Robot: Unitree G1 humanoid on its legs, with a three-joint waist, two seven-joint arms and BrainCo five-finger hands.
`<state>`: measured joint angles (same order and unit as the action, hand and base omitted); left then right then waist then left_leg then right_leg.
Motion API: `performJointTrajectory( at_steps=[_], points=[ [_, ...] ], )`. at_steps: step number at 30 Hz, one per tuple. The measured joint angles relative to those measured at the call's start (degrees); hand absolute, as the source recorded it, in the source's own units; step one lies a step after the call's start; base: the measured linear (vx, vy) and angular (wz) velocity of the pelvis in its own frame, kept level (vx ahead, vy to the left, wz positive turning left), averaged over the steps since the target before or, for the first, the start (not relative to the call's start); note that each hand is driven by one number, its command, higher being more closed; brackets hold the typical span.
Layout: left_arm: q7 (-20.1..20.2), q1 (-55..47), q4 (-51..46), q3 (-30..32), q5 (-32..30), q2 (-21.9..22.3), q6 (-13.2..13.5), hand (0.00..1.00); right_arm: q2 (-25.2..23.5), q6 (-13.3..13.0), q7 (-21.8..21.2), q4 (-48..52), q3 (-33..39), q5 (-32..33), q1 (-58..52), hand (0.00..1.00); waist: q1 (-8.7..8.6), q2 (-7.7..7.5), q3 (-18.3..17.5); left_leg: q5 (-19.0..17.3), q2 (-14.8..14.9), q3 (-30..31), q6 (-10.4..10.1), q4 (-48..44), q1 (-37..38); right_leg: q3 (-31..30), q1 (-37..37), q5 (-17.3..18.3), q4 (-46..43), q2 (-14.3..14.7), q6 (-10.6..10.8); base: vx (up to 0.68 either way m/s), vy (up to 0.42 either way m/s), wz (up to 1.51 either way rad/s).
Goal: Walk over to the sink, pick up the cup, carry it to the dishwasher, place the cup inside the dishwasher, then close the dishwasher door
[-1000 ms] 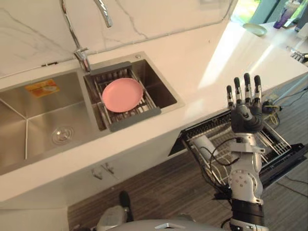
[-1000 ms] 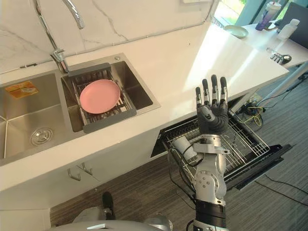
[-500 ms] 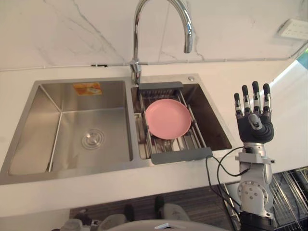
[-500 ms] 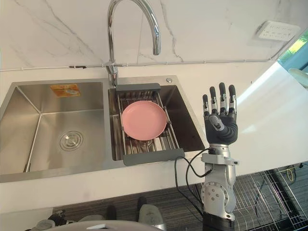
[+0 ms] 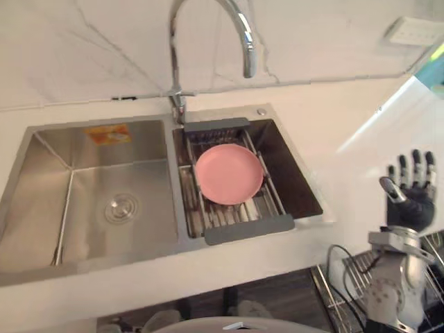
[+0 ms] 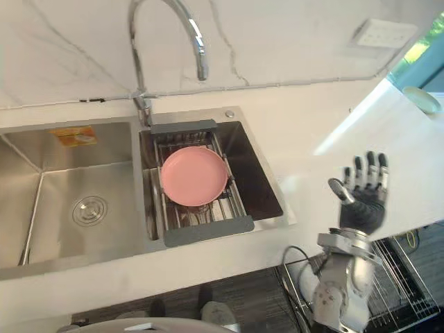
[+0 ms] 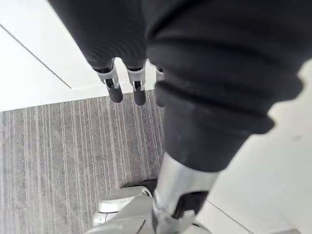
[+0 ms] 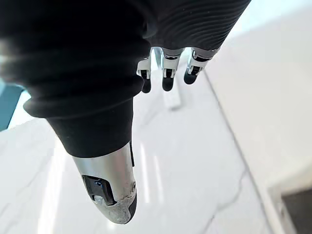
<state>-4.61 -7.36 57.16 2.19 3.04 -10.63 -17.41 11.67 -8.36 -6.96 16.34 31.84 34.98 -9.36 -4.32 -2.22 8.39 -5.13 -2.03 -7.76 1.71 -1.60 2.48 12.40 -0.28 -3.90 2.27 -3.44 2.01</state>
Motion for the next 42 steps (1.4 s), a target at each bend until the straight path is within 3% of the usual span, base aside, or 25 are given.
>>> performJointTrajectory(
  at_steps=[5, 9, 15, 24, 35, 42],
  points=[
    [-0.07, 0.11, 0.23, 0.22, -3.31, -0.13, -1.04, 0.0, 5.86, -0.37, -1.38, 0.0, 0.01, -13.39, -0.22, 0.0, -0.38, -0.74, -0.73, -0.63, 1.2, -3.87, -0.88, 0.46, 0.83, -2.15, -0.15, -0.5, 1.07, 1.24, -0.18, 0.05, -0.041, -0.27],
    [-0.08, -0.43, 0.08, 0.08, -3.41, -0.77, -1.1, 0.0, 12.94, -0.48, -8.11, 0.0, -4.35, -23.9, 1.59, 0.0, 0.05, -1.96, -0.76, -1.16, 1.62, -6.86, -1.75, -0.34, 1.59, -3.28, 0.03, -1.03, 0.91, 1.42, 0.29, -0.02, -0.005, -0.17],
    [0.0, -0.47, 0.09, -0.18, -3.3, -1.69, -1.41, 0.0, 18.52, -1.65, -14.19, 0.26, -10.6, -29.61, 3.04, 0.0, 0.1, -3.36, -1.46, -1.52, 1.85, -8.98, -1.32, -0.86, 1.52, -3.57, 0.06, -1.02, 0.79, 1.29, 0.36, -0.09, -0.003, -0.16],
    [-0.23, 0.03, 0.01, -2.26, -3.29, -2.09, -3.05, 0.0, 20.44, -1.89, -14.0, -0.13, -19.32, -44.29, 4.62, 0.0, 0.75, -3.32, -1.84, -0.32, 1.33, -7.58, -0.62, 0.81, 1.65, 1.21, 0.18, -1.65, 0.69, 0.1, 0.08, -0.02, 0.005, 0.08],
    [0.03, -0.29, -0.36, -2.31, -5.25, -1.57, -5.61, 0.0, 20.45, -1.13, -9.22, -2.91, -27.07, -53.53, 9.72, 0.0, 2.35, -3.24, -1.98, 0.16, 0.84, -5.04, -0.52, 0.85, 2.46, 3.14, 1.79, -1.47, 0.81, -0.41, 0.31, -0.01, 0.011, 0.1],
    [0.05, -0.23, -0.46, -2.3, -5.62, -1.23, -6.23, 0.0, 20.24, -0.6, -8.99, -6.44, -30.43, -59.29, 10.13, 0.0, 3.33, -2.95, -2.27, 1.82, 0.6, -3.48, -0.23, 2.84, 2.55, 4.6, 2.01, -1.49, 1.37, -0.43, 0.24, -0.04, 0.006, 0.12]
  ],
)
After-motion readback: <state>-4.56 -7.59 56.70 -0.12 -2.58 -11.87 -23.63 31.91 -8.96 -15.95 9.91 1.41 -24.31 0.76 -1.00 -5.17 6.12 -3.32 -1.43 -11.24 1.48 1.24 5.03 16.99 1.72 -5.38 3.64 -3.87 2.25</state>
